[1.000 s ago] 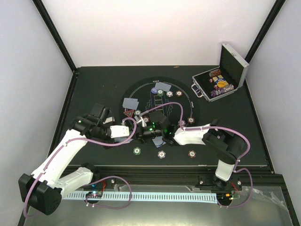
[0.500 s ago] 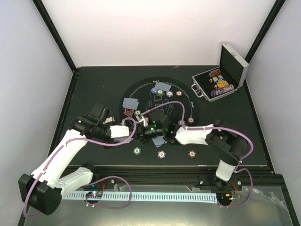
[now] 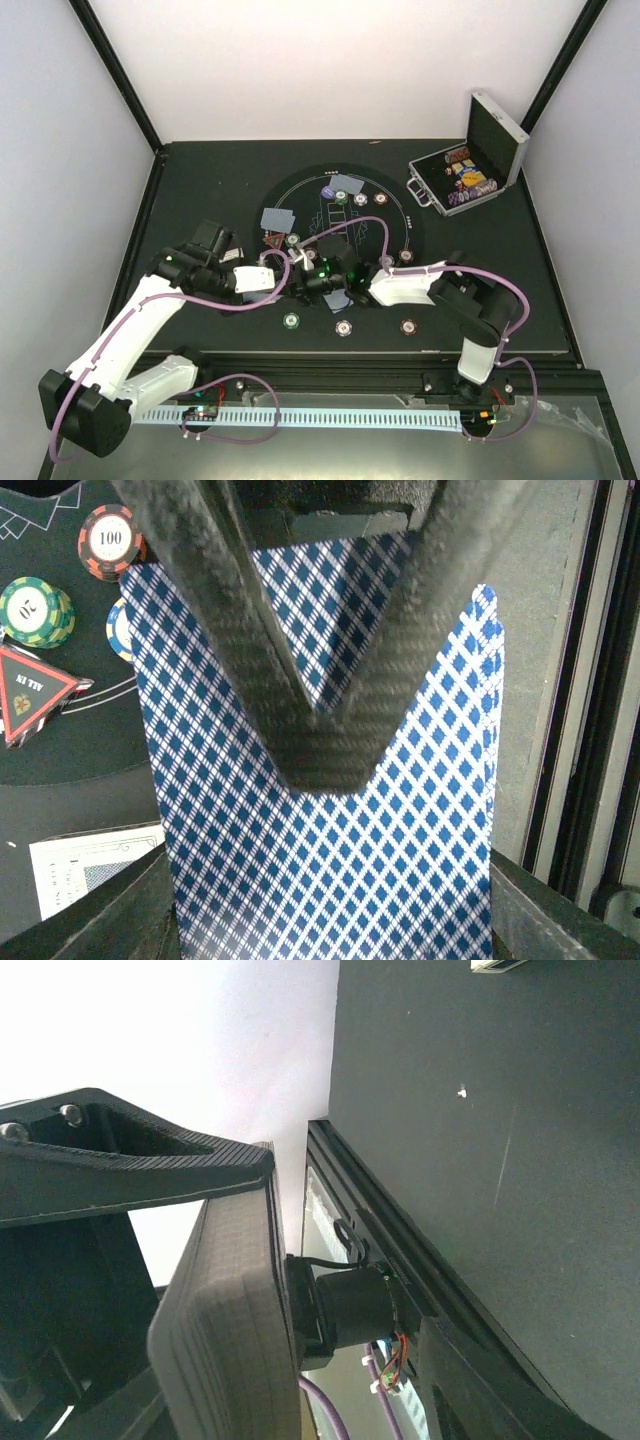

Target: Distribute texas hold em gaming equipment

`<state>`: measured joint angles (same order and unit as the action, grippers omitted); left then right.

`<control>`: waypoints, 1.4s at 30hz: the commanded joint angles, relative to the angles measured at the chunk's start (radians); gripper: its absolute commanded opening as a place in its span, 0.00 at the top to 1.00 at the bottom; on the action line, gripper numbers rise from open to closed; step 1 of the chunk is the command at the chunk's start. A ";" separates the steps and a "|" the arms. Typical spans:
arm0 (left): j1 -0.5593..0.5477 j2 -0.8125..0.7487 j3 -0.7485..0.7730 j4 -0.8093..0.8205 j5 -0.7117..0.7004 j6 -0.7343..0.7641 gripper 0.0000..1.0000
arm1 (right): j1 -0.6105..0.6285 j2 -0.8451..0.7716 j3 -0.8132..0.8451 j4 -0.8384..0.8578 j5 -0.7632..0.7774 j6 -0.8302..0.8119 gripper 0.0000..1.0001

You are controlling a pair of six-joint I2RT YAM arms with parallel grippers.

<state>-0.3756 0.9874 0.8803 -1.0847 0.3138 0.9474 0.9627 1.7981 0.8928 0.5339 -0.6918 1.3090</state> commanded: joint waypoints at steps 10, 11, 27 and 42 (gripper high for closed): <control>-0.006 -0.030 0.035 -0.010 -0.013 0.008 0.99 | -0.043 -0.082 -0.058 -0.069 0.007 -0.072 0.54; -0.006 -0.031 0.034 -0.009 -0.015 0.008 0.98 | -0.045 -0.089 -0.058 -0.078 0.010 -0.078 0.55; -0.006 -0.027 0.020 -0.002 -0.029 0.014 0.98 | -0.038 -0.133 -0.031 -0.103 0.008 -0.089 0.50; -0.006 -0.032 0.040 -0.024 -0.027 0.015 0.98 | -0.003 -0.011 0.058 -0.177 0.031 -0.114 0.49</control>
<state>-0.3801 0.9745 0.8803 -1.0901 0.2909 0.9501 0.9810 1.7863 0.9646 0.3805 -0.6796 1.2133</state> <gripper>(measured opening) 0.679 0.521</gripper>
